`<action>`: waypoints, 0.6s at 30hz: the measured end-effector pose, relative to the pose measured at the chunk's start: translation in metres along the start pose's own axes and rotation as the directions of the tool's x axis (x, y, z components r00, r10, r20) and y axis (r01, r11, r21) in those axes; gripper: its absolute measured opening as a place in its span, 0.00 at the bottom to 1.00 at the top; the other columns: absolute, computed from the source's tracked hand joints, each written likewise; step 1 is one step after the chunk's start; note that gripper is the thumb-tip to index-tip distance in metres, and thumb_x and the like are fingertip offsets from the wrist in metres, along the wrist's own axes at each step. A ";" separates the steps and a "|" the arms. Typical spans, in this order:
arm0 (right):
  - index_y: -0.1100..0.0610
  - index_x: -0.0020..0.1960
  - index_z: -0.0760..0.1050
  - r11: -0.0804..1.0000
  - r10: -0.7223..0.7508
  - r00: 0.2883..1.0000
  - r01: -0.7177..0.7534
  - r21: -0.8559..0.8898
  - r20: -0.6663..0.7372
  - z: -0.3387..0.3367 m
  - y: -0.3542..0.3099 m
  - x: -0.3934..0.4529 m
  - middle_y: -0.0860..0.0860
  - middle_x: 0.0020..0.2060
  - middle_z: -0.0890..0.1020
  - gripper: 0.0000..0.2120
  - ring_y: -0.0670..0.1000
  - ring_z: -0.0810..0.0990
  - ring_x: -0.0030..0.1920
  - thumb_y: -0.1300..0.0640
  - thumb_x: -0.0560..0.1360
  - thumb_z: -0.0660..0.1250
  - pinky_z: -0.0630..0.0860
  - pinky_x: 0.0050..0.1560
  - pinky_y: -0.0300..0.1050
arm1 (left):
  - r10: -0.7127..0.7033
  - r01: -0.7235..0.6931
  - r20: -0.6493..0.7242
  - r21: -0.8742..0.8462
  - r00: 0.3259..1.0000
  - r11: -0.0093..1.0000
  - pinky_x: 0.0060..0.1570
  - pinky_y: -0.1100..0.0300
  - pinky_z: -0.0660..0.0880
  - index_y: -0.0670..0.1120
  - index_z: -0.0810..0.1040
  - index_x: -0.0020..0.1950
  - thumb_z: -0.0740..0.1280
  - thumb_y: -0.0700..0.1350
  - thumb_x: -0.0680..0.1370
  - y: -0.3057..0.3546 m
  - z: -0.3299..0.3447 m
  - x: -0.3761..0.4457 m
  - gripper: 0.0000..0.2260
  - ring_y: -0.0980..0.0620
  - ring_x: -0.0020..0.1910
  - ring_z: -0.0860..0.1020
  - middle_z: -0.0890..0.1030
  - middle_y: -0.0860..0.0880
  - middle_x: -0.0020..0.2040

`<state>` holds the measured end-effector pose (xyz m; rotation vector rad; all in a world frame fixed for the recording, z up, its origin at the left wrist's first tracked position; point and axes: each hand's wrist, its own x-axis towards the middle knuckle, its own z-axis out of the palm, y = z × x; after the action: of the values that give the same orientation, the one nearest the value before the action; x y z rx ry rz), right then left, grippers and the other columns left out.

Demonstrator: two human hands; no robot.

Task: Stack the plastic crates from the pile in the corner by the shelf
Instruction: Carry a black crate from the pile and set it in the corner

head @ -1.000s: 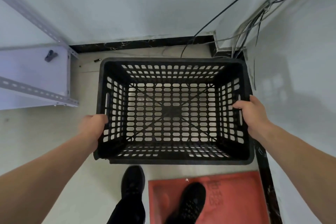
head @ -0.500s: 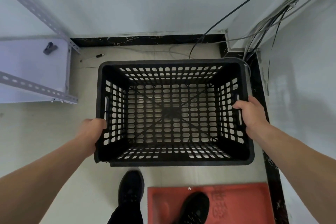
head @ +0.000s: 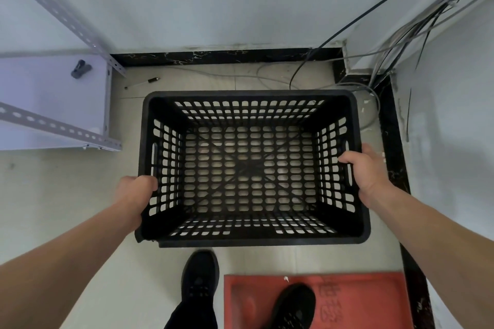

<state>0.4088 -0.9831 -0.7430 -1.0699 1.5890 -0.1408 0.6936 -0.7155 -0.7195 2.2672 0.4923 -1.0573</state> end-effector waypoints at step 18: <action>0.48 0.78 0.57 0.973 0.022 0.991 0.009 -0.230 0.132 0.019 -0.010 -0.001 0.55 0.72 0.72 0.54 0.61 0.74 0.70 0.42 0.55 0.74 0.72 0.69 0.68 | -0.005 -0.002 0.058 0.131 0.998 0.991 0.57 0.40 0.74 0.42 0.72 0.61 0.68 0.42 0.67 -0.007 -0.018 0.009 0.23 0.36 0.53 0.77 0.80 0.39 0.54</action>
<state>0.4300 -0.9803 -0.7427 -1.2259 1.5122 0.1213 0.7053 -0.6980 -0.7199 2.3421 0.4109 -1.1849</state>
